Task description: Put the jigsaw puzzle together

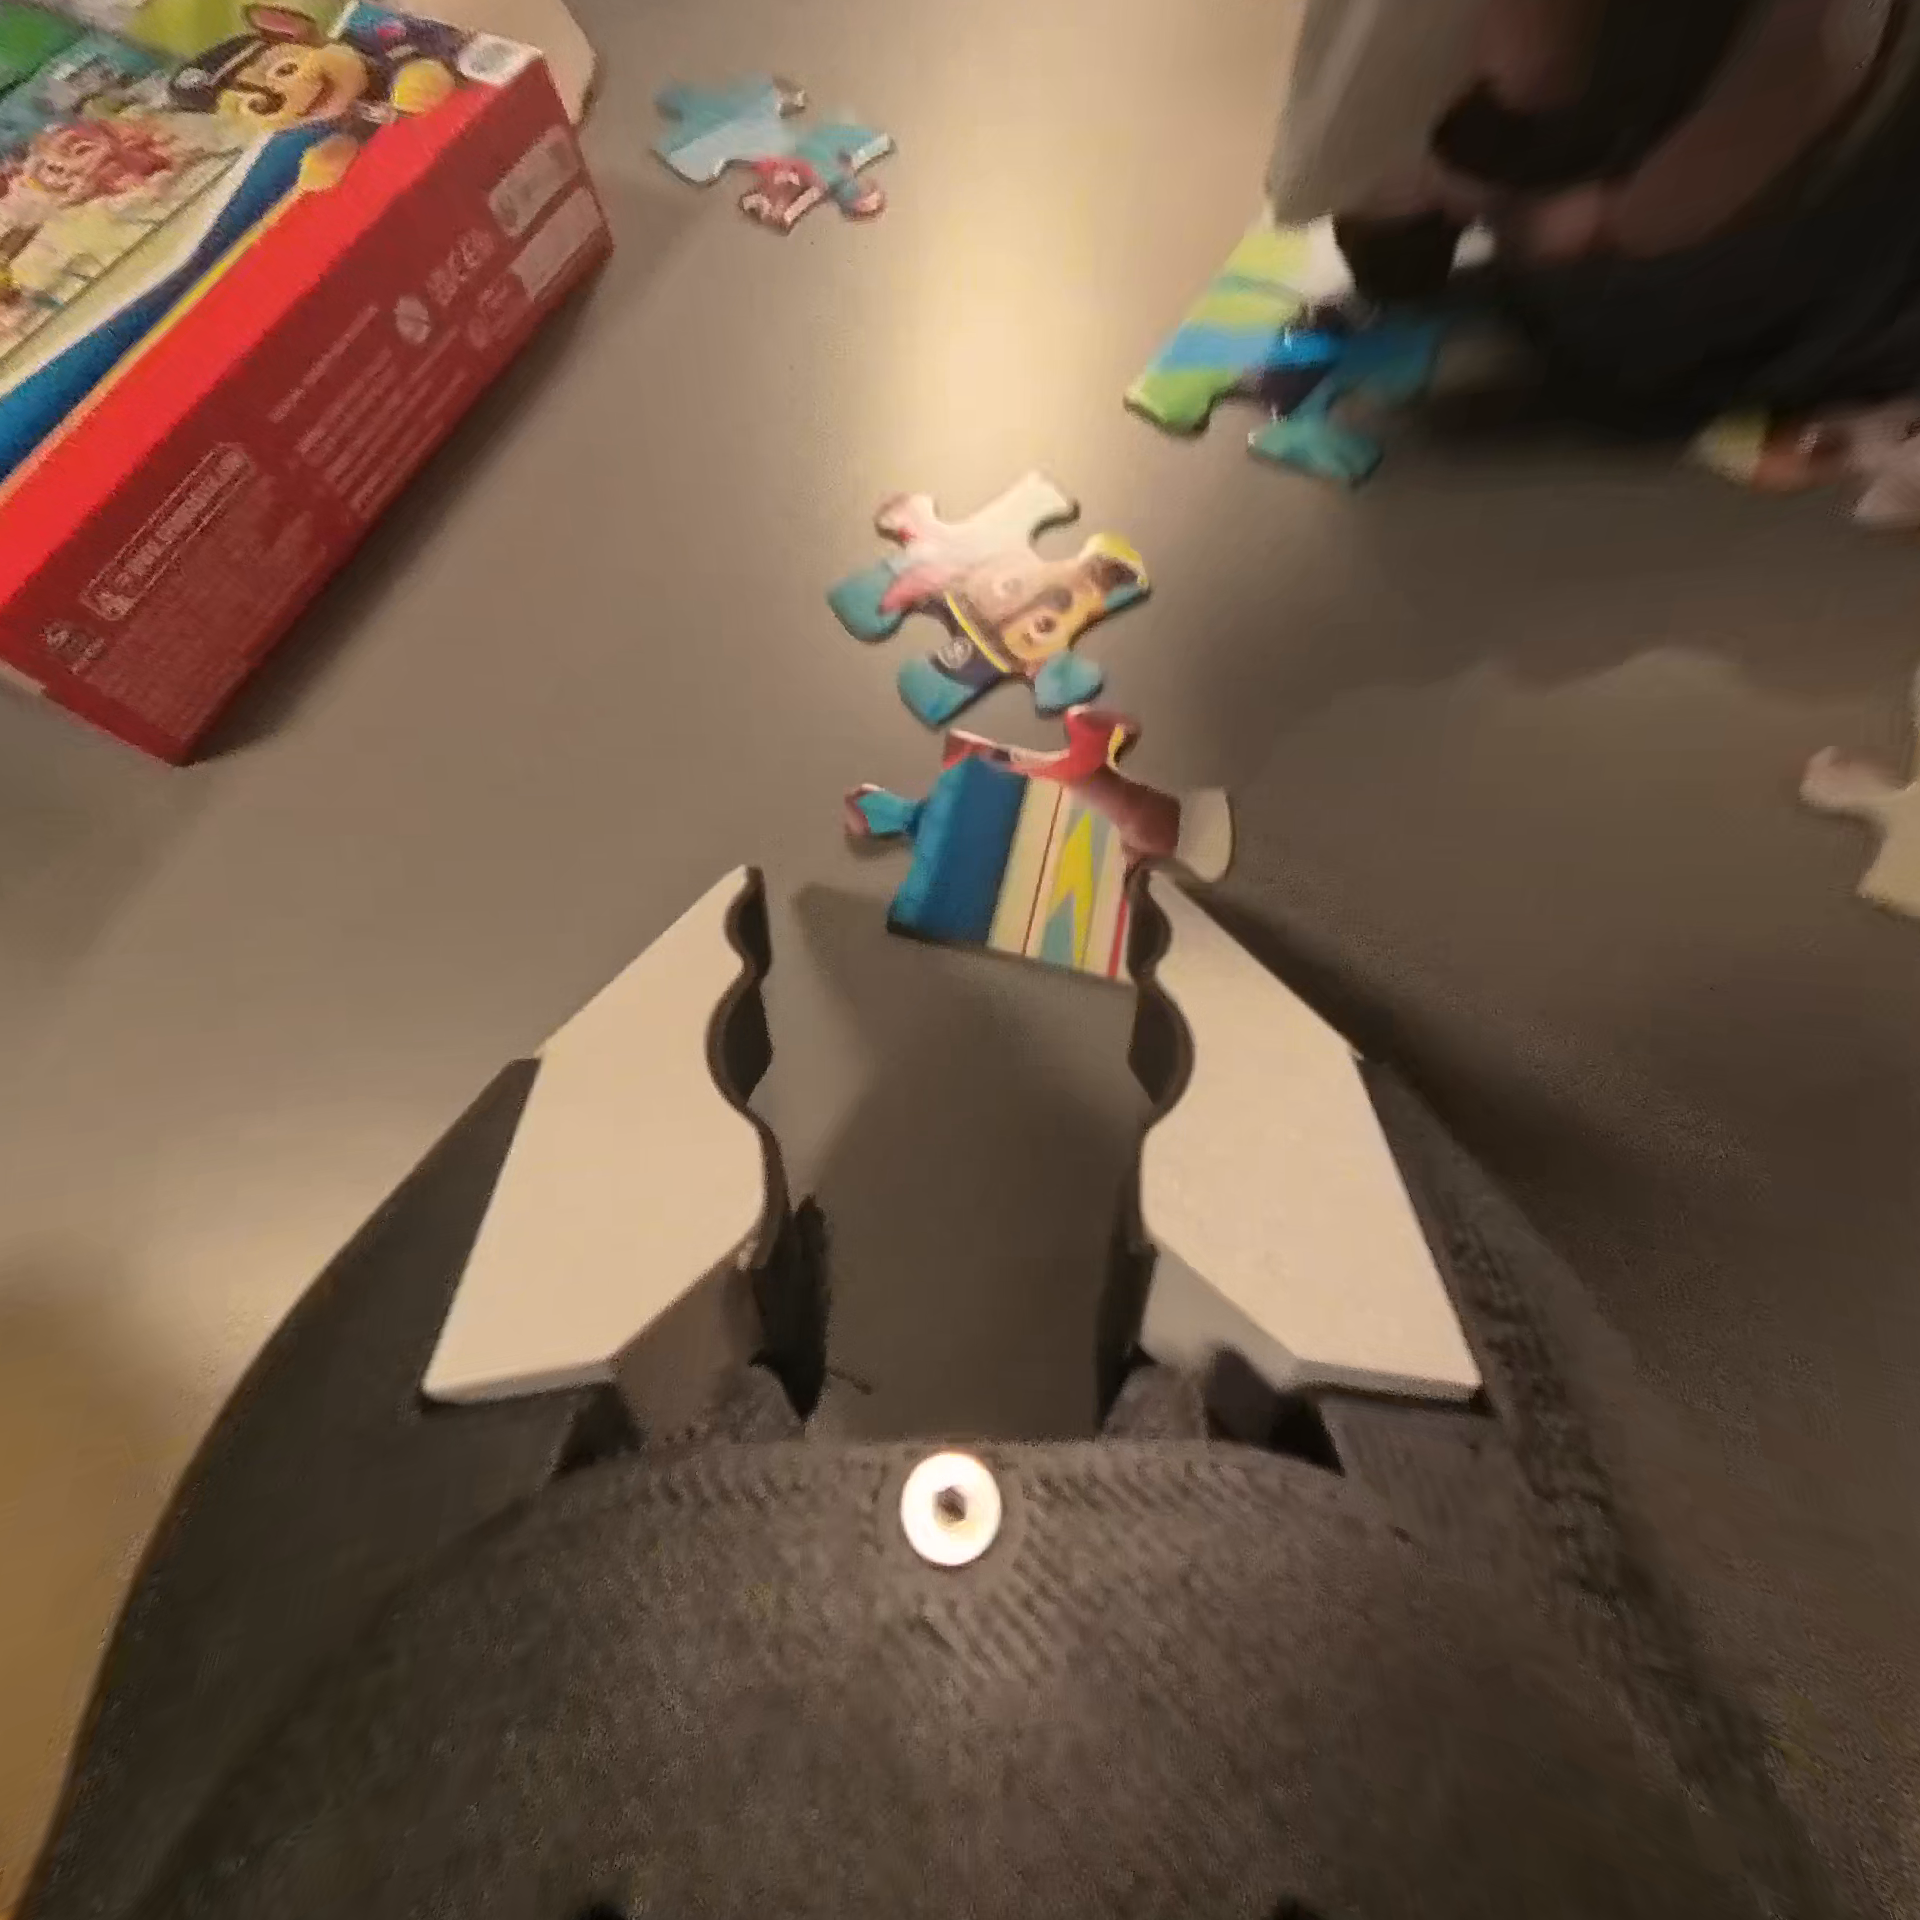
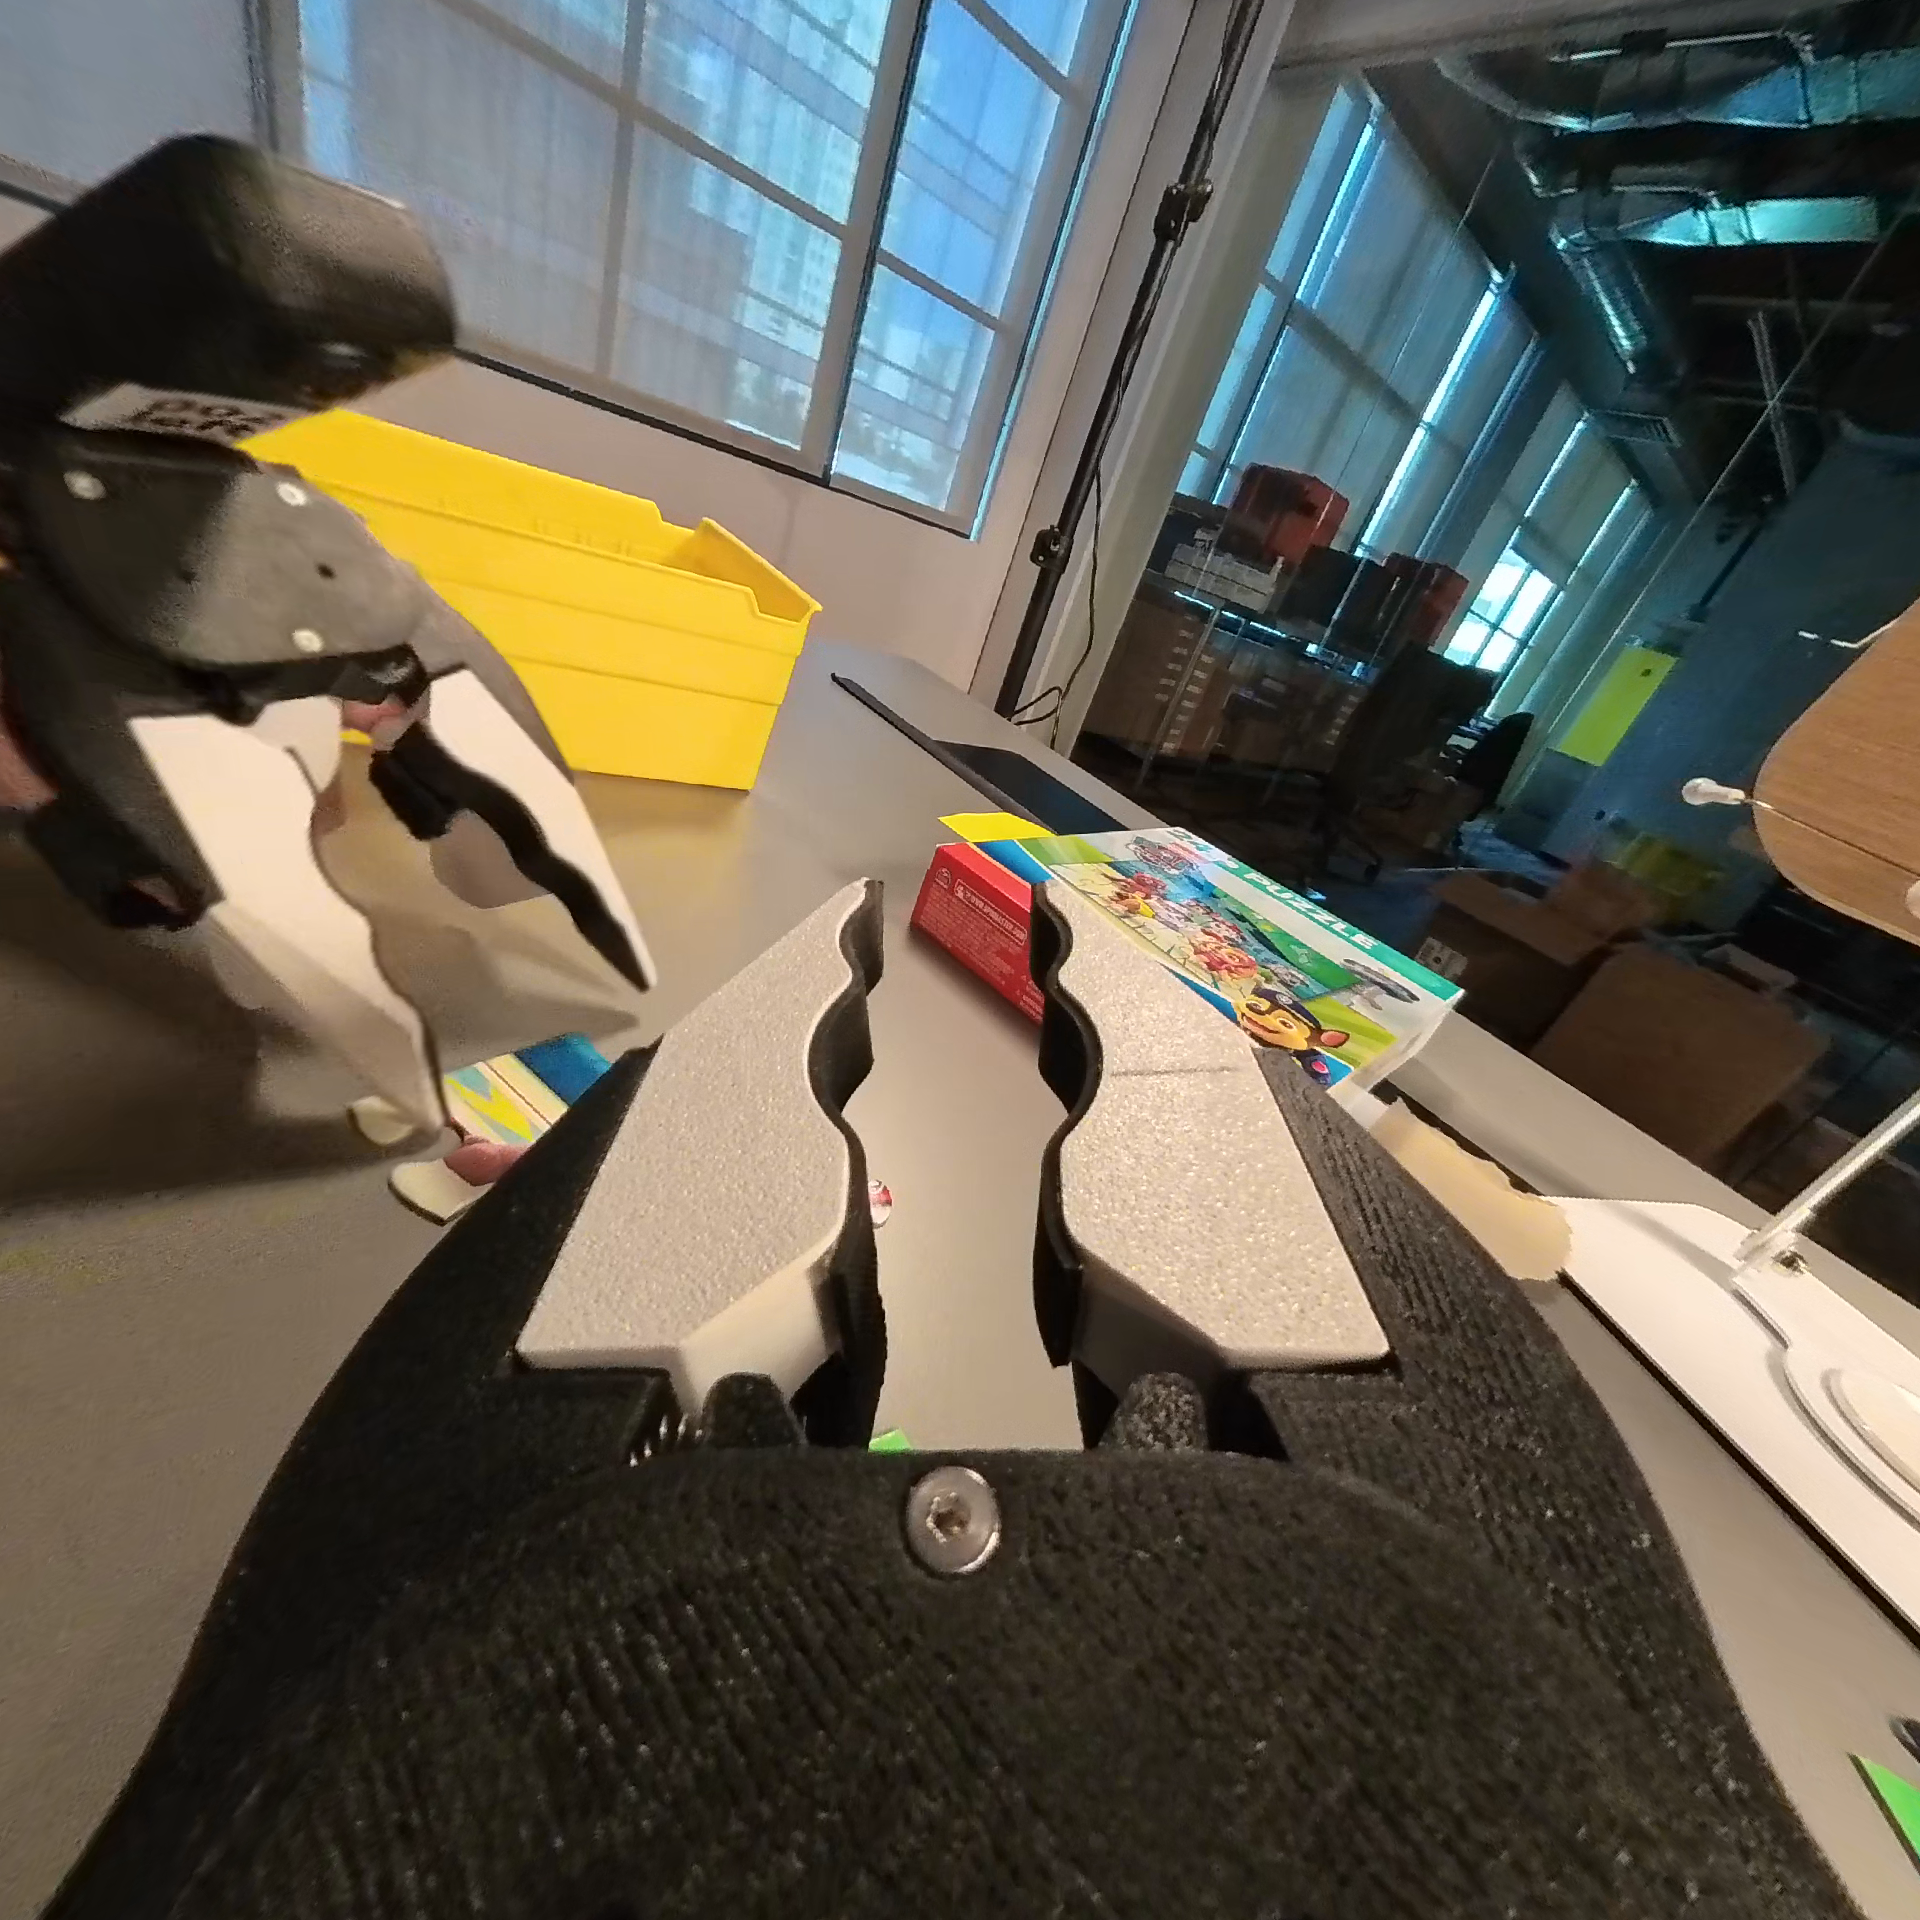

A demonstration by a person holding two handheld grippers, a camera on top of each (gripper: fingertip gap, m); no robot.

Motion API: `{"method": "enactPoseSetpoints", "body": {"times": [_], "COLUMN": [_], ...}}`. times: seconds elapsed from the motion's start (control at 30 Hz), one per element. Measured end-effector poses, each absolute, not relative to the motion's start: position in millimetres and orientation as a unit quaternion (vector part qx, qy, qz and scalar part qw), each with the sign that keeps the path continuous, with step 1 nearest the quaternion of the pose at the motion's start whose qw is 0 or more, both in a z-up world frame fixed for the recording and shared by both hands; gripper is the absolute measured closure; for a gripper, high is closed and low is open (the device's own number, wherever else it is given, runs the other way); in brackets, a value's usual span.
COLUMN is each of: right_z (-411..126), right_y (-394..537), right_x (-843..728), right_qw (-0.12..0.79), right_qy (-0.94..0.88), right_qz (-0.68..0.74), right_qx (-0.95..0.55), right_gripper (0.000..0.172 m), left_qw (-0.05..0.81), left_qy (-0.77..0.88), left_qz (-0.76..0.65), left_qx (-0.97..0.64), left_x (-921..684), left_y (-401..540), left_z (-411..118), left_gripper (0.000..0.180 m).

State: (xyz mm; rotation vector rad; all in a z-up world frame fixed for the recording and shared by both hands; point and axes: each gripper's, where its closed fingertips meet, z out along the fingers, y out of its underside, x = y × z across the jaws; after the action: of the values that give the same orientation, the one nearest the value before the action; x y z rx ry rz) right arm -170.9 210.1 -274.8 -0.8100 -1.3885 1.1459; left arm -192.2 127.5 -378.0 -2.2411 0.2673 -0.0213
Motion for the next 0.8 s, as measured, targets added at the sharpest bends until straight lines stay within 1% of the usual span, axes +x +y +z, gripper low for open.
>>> {"method": "enactPoseSetpoints", "body": {"times": [0.03,0.2,0.23,0.3,0.37,0.63,0.67,0.8], "right_z": [-274.7,-275.0,-275.1,-275.3,-275.2,-274.1,-274.9,-281.6], "right_y": [210.3,210.9,210.8,210.7,210.4,208.6,207.8,206.4], "right_x": [-170.8,-171.7,-171.7,-171.9,-171.9,-171.6,-172.0,-175.3], "right_qw": [0.551,0.548,0.549,0.549,0.550,0.542,0.543,0.533], "right_qy": [-0.586,-0.586,-0.586,-0.587,-0.587,-0.586,-0.589,-0.605], "right_qz": [0.485,0.486,0.486,0.485,0.485,0.497,0.493,0.476], "right_qx": [-0.343,-0.345,-0.345,-0.345,-0.344,-0.340,-0.339,-0.351], "right_gripper": [0.145,0.145,0.146,0.146,0.146,0.145,0.145,0.149], "left_qw": [0.423,0.414,0.411,0.411,0.411,0.412,0.412,0.412], "left_qy": [0.121,0.118,0.121,0.120,0.116,0.110,0.115,0.115], "left_qz": [-0.007,-0.057,-0.057,-0.055,-0.056,-0.056,-0.060,-0.056], "left_qx": [-0.898,-0.901,-0.902,-0.902,-0.902,-0.903,-0.902,-0.902], "left_x": [-188.4,-178.5,-177.5,-177.4,-178.0,-178.7,-176.6,-175.8], "left_y": [126.0,125.7,125.4,126.6,127.5,128.0,127.4,127.4], "left_z": [-379.6,-381.5,-382.4,-382.4,-382.4,-382.5,-382.4,-382.4], "left_gripper": [0.115,0.114,0.116,0.127,0.130,0.133,0.137,0.138]}}
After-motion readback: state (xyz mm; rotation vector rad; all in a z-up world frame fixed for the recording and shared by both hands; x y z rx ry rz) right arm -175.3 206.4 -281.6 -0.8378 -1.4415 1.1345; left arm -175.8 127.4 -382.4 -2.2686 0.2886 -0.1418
